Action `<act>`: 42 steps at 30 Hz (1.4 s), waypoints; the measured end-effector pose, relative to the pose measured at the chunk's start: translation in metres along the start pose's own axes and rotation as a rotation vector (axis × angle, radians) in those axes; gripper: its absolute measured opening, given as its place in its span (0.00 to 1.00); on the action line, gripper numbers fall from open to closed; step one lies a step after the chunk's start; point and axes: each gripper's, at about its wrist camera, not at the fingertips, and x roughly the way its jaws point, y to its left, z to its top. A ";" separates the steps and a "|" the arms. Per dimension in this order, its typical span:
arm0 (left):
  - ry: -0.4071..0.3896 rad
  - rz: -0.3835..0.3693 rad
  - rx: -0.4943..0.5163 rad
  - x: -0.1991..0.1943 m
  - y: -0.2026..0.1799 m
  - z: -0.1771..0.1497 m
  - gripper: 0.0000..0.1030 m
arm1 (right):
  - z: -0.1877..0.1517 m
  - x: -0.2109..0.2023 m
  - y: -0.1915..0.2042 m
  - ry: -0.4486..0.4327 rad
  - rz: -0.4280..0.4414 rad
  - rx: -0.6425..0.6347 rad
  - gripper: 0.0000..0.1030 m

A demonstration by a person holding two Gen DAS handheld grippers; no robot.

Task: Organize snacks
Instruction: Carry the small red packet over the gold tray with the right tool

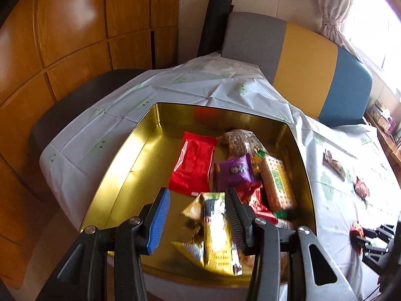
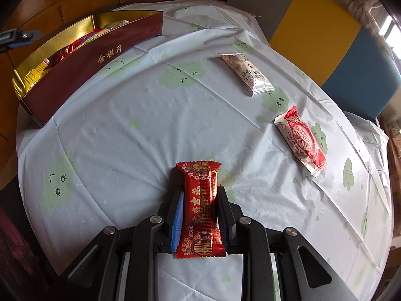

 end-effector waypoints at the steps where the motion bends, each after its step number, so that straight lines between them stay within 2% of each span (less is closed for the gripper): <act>1: -0.004 0.001 0.001 -0.004 0.000 -0.003 0.45 | 0.000 0.000 0.000 0.000 -0.001 0.004 0.24; 13: -0.021 -0.001 -0.005 -0.018 0.009 -0.018 0.45 | 0.004 0.003 -0.005 0.022 0.002 0.067 0.23; 25: -0.022 -0.015 -0.021 -0.020 0.019 -0.029 0.45 | 0.012 0.006 -0.004 0.070 -0.032 0.141 0.21; 29: -0.025 -0.014 -0.029 -0.021 0.023 -0.031 0.45 | 0.030 -0.009 -0.001 0.019 0.046 0.197 0.21; 32: -0.027 -0.018 -0.041 -0.021 0.027 -0.030 0.45 | 0.050 -0.024 0.015 -0.038 0.105 0.176 0.21; 37: -0.032 -0.016 -0.054 -0.023 0.033 -0.031 0.45 | 0.097 -0.044 0.058 -0.117 0.218 0.103 0.21; 42: -0.035 -0.009 -0.063 -0.023 0.039 -0.031 0.45 | 0.144 -0.051 0.108 -0.154 0.327 0.054 0.21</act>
